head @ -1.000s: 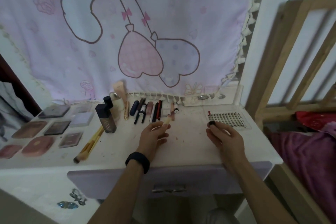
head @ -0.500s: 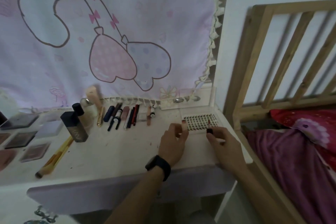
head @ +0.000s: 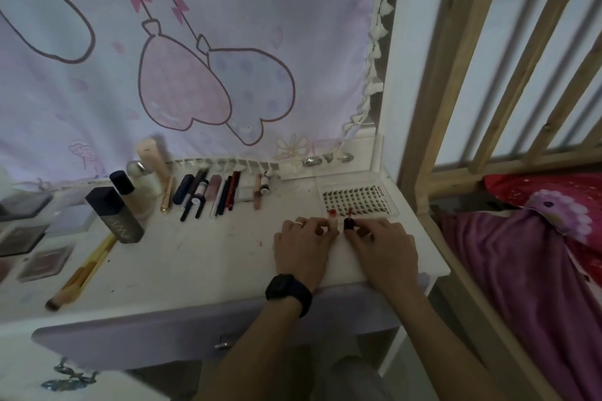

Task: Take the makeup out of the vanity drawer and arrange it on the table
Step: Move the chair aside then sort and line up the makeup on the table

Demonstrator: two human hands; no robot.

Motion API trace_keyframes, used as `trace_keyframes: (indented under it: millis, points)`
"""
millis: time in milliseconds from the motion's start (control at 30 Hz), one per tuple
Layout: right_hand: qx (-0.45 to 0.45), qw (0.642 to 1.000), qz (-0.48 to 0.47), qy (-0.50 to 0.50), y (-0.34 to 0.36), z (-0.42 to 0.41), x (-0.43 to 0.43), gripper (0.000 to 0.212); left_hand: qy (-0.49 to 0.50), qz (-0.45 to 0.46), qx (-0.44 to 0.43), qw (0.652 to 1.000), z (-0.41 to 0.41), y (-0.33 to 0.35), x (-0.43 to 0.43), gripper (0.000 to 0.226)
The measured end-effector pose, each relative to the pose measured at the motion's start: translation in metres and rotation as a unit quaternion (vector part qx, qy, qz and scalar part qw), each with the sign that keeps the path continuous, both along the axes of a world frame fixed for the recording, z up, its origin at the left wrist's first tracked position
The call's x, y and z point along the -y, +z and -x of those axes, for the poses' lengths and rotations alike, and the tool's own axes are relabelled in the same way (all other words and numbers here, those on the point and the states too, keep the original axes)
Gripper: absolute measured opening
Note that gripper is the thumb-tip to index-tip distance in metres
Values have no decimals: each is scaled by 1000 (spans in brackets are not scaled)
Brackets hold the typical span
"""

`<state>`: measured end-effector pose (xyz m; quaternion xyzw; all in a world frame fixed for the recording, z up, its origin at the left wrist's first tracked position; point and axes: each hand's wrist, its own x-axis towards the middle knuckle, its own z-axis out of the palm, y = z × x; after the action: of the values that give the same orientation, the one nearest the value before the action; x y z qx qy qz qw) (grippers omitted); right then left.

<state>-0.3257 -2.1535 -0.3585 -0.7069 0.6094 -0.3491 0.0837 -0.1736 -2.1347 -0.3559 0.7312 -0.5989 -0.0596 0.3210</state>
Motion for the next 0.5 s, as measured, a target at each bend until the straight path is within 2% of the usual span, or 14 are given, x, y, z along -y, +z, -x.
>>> trace_keyframes:
  millis: [500]
  points:
    - [1,999,30,-14,0,-4,0,19,26,6,-21,999,3,1,-1,30]
